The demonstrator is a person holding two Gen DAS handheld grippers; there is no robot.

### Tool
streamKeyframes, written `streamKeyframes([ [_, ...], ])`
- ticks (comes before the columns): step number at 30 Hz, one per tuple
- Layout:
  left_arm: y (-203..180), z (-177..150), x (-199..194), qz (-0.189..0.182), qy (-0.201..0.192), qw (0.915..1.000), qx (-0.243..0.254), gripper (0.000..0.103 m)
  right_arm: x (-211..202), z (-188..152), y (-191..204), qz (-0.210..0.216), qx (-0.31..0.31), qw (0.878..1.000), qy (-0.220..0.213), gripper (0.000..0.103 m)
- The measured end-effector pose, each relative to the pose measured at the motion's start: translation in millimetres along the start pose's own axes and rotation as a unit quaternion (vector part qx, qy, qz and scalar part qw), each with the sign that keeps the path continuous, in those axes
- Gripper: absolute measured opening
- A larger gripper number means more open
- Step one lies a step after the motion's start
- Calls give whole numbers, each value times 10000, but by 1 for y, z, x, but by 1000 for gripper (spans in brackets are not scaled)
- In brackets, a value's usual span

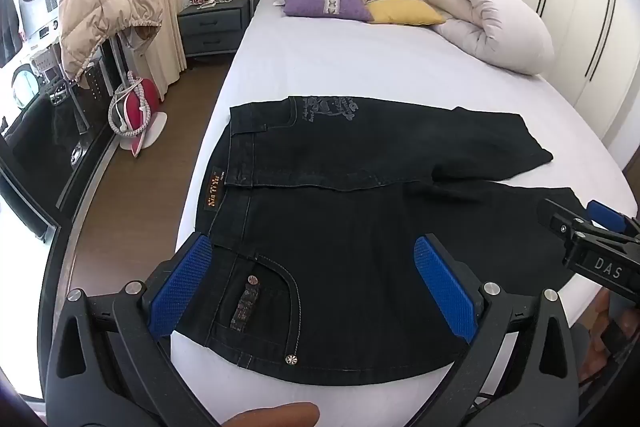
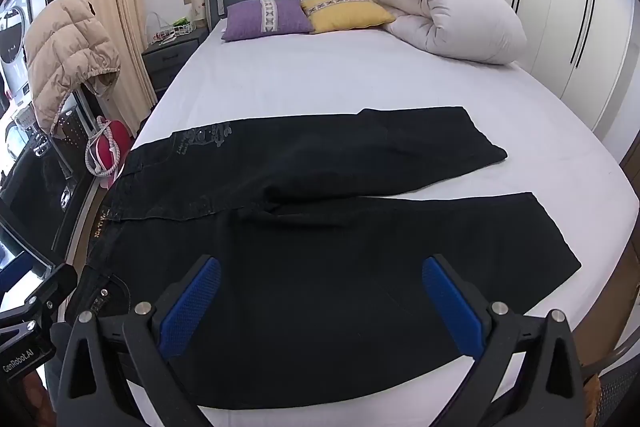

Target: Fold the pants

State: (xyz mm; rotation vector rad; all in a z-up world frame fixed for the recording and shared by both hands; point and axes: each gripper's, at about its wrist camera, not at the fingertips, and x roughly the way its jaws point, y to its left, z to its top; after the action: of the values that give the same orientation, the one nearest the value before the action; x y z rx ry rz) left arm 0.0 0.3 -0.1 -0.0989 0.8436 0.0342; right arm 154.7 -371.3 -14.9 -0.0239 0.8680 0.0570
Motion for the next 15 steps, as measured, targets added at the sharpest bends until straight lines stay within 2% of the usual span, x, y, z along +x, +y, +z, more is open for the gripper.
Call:
streamKeyframes([
  [15, 0, -2, 2, 5, -1, 10000, 3, 103, 2, -6, 1, -57, -76, 10000, 7, 103],
])
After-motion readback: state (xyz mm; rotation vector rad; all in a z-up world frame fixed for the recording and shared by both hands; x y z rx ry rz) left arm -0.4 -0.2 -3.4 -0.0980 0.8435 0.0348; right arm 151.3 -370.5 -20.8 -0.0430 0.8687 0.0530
